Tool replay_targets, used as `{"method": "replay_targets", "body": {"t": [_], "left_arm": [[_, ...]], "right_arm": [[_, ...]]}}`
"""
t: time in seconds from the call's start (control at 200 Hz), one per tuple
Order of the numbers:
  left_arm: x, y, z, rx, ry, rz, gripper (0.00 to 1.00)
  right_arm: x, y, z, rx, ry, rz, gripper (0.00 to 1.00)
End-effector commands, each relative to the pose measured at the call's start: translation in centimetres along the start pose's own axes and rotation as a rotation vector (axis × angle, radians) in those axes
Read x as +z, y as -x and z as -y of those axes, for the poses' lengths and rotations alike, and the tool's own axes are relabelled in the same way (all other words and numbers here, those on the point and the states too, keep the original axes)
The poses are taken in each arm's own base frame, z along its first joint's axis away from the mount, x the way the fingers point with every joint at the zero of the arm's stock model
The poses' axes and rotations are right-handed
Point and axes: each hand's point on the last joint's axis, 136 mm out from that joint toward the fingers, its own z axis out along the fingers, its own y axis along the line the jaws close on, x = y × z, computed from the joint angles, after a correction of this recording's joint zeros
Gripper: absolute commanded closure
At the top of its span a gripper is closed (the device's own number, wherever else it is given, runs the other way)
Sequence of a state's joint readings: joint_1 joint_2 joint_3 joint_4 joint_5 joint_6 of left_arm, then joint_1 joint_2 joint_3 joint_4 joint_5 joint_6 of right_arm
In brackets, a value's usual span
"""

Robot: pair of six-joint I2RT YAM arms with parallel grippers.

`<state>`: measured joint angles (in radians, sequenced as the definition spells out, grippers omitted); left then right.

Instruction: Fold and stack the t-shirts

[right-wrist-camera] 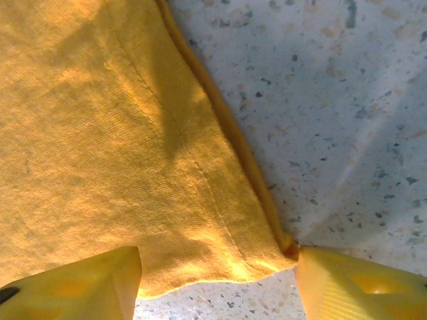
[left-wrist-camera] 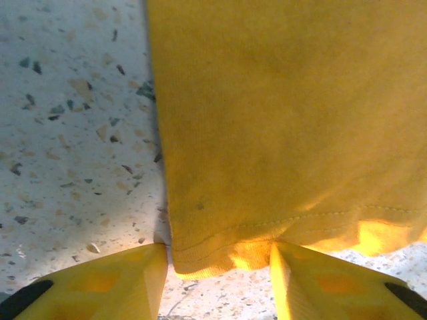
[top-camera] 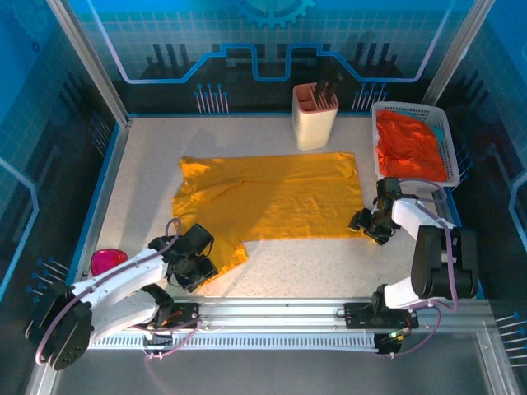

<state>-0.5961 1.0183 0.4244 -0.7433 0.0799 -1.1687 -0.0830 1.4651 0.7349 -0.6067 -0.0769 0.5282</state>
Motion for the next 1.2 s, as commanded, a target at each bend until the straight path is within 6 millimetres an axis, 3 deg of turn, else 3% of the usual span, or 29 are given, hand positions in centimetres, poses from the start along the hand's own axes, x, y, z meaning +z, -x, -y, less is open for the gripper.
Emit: {"method": "replay_targets", "body": {"t": [0.0,0.215,0.34,0.425,0.721,0.781,0.931,1.196], "left_arm": [[1.1,0.6,2.3,0.014,-0.068,0.014,0.59],[1.3,1.4,1.9,0.032,-0.025,0.050,0.78],[0.2,2.3,2.7,0.062,-0.015,0.093,0.94],[-1.1,2.8,3.4,0.094,-0.006,0.109,1.00],[-7.3,5.8,6.2,0.147,-0.086,0.167,1.00],[-8.7,6.9,7.0,0.155,-0.111,0.183,1.00],[-11.5,9.9,9.2,0.175,-0.162,0.218,1.00],[-14.3,16.1,12.7,0.223,-0.166,0.290,1.00]], "right_arm": [[0.6,0.8,-0.4,0.000,0.027,0.003,0.42],[0.9,0.8,-0.4,0.000,0.030,0.004,0.62],[1.1,1.1,-1.1,-0.008,0.060,-0.005,0.88],[1.0,1.4,-1.6,-0.008,0.075,-0.017,1.00],[-1.8,3.4,-3.6,0.001,0.132,0.039,1.00],[-2.0,3.5,-3.7,0.000,0.130,0.036,1.00],[-3.4,5.9,-5.1,-0.014,0.144,0.070,1.00],[-3.4,9.4,-7.2,-0.010,0.168,0.068,1.00]]}}
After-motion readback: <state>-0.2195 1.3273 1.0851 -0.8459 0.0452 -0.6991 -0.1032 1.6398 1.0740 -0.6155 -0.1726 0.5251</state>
